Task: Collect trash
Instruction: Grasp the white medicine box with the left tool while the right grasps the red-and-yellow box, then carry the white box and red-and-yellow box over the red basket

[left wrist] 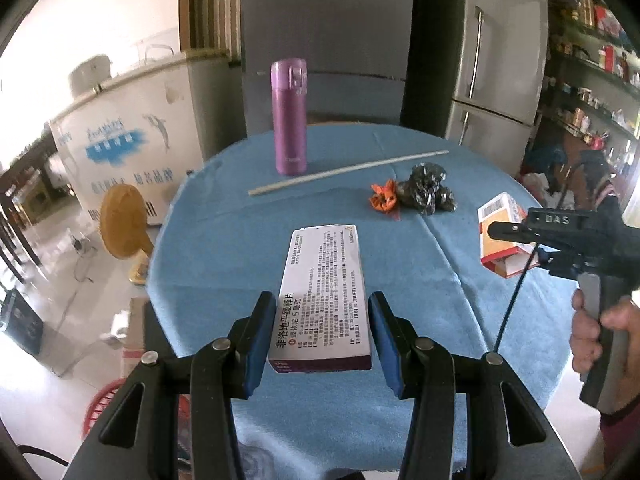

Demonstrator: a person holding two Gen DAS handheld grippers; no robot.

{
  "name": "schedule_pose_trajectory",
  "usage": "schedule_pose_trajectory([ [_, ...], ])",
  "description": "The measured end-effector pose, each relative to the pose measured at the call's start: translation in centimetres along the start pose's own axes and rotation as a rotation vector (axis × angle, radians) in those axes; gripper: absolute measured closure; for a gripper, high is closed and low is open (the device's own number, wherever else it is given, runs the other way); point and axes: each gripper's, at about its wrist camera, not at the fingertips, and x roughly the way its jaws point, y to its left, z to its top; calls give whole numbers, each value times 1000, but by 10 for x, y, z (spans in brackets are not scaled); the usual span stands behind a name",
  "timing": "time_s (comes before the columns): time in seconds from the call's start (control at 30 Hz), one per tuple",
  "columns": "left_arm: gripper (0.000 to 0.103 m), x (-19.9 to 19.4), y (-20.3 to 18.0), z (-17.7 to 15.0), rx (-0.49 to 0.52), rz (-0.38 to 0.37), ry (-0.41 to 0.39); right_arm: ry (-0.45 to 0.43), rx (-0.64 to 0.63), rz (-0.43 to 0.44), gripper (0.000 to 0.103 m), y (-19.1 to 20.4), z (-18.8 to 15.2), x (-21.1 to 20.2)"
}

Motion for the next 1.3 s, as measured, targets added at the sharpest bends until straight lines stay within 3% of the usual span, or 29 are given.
schedule_pose_trajectory([
  [0.3, 54, -38, -16, 0, 39, 82, -52, -92, -72, 67, 52, 11, -11, -42],
  [0.87, 54, -93, -27, -10, 73, 171, -140, -146, -97, 114, 52, 21, -36, -89],
  [1.3, 54, -119, -9, -17, 48, 218, -187, -155, -145, 141, 52, 50, -48, -99],
])
